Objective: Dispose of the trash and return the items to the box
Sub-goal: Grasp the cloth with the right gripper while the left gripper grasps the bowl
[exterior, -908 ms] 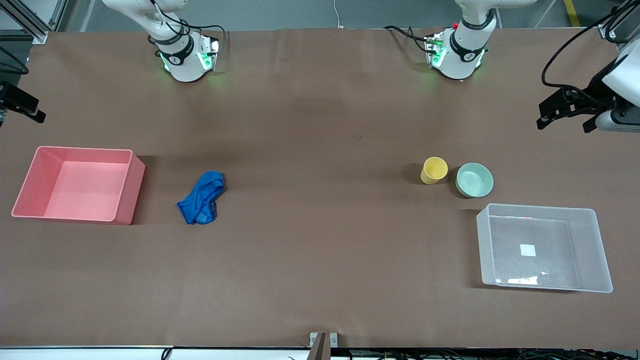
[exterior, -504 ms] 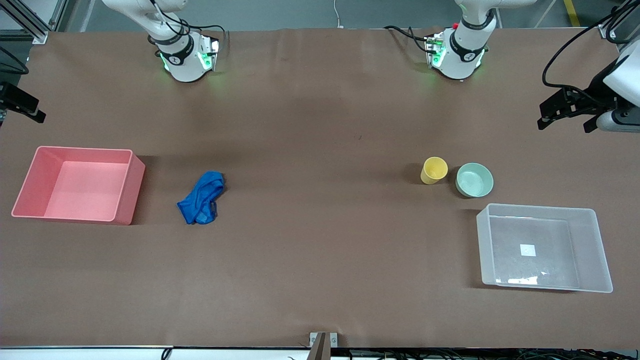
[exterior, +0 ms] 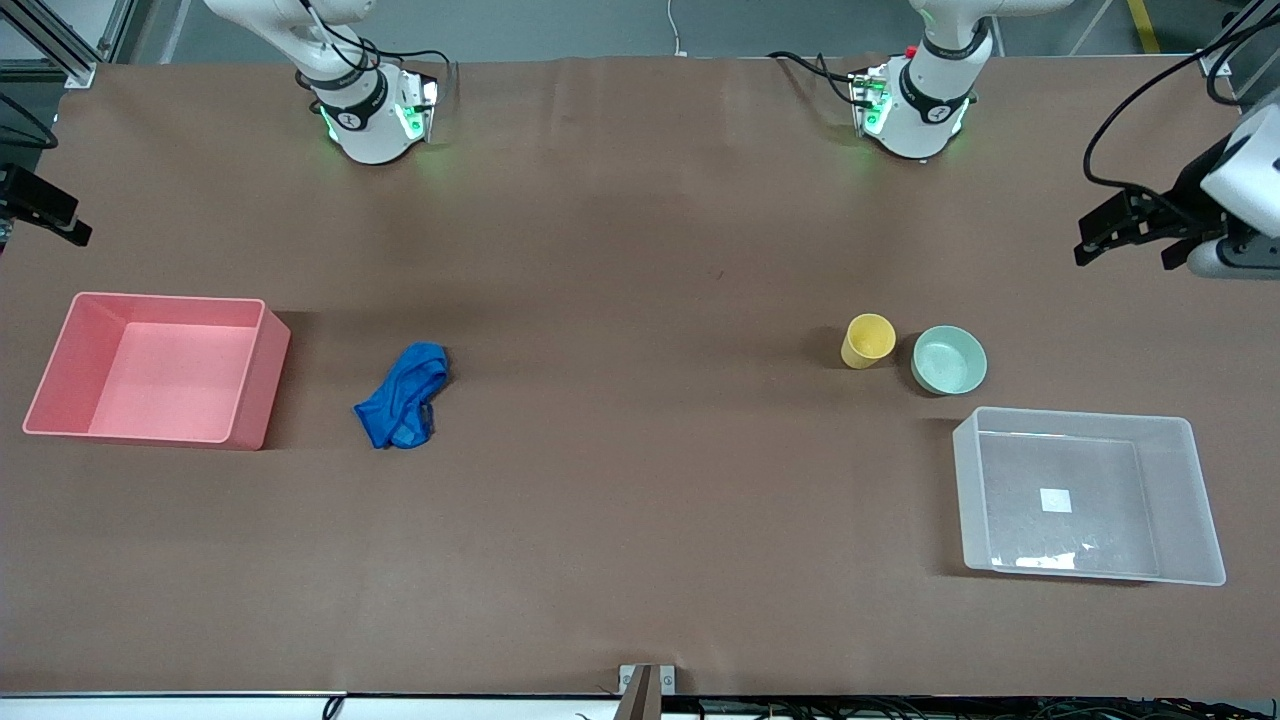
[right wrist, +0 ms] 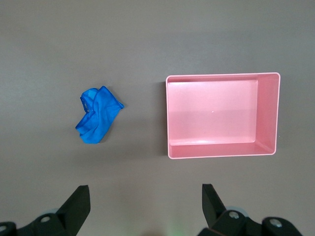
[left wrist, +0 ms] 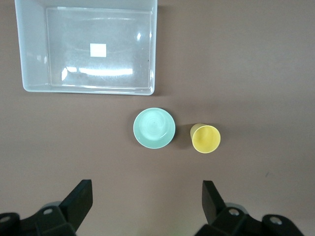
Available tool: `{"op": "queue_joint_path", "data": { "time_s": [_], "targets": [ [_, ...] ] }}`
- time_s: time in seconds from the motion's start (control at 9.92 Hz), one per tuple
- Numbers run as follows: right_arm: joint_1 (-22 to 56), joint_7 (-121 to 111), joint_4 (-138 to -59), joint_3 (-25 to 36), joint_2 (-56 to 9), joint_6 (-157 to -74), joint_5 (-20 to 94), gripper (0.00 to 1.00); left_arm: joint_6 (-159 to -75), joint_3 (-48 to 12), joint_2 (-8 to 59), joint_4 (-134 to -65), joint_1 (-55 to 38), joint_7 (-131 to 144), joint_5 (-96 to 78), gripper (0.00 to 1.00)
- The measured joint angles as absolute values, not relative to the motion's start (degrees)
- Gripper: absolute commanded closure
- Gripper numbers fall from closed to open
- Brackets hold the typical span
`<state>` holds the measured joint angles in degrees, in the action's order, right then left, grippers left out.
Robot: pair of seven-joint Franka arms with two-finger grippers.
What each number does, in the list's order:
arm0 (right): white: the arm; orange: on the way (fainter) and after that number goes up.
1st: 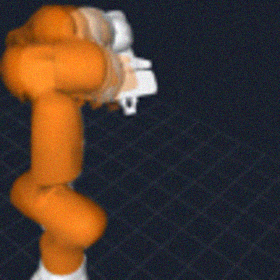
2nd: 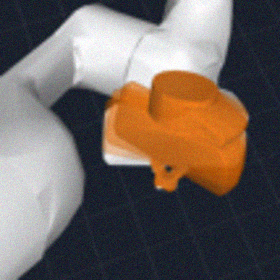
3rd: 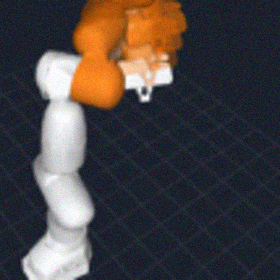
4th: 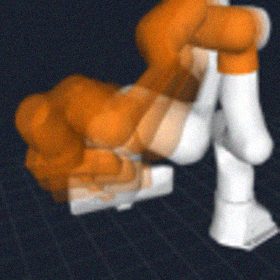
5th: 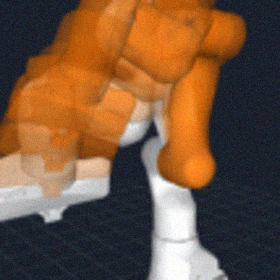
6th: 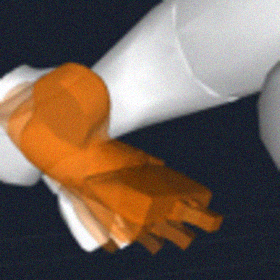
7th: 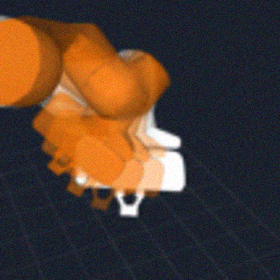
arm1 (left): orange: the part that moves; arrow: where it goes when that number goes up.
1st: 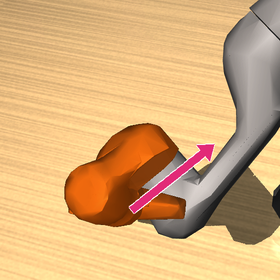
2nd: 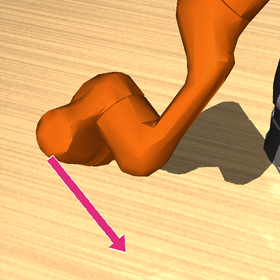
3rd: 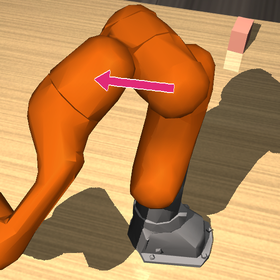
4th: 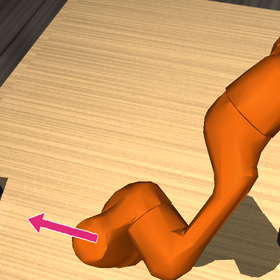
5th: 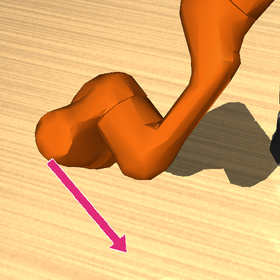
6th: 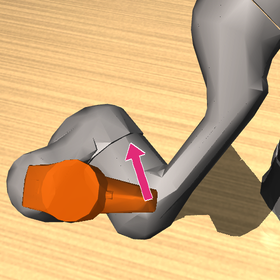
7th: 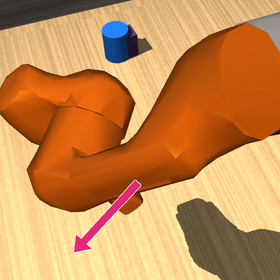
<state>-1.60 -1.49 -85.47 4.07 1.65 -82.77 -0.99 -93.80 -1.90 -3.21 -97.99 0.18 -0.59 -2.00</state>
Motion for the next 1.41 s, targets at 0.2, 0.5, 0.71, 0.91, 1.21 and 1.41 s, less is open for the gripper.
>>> {"op": "queue_joint_path", "data": {
  "time_s": [0.2, 0.5, 0.71, 0.91, 1.21, 1.41],
  "targets": [
    [0.18, 1.00, -85.90, 3.37, 0.27, -84.46, -0.82, 0.00, -101.22, -0.15, -3.86, -106.44, 0.28, -1.67, -2.00, 0.03],
    [5.50, 9.05, -91.83, 2.88, -7.24, -96.12, -0.79, 0.00, -114.73, 7.25, -5.34, -120.57, -2.20, -6.43, -2.00, 0.03],
    [7.84, 11.27, -96.90, 2.84, -13.72, -106.16, -0.80, 0.00, -128.15, 7.94, -5.37, -131.03, -2.21, -7.05, -2.00, 0.03],
    [9.63, 12.89, -102.88, 2.83, -17.52, -117.24, -0.82, 0.00, -136.88, 7.87, -2.19, -136.66, -2.34, -7.05, -2.00, 0.03],
    [11.04, 12.99, -116.48, 2.83, -19.40, -135.63, -0.84, 0.00, -146.17, 7.77, 6.82, -137.12, -3.11, -7.05, -2.00, 0.05],
    [12.52, 14.32, -118.91, 2.82, -23.24, -141.33, -0.84, 0.09, -149.98, 7.49, 11.10, -136.98, -3.18, -7.05, -2.00, 0.07]
  ]
}}
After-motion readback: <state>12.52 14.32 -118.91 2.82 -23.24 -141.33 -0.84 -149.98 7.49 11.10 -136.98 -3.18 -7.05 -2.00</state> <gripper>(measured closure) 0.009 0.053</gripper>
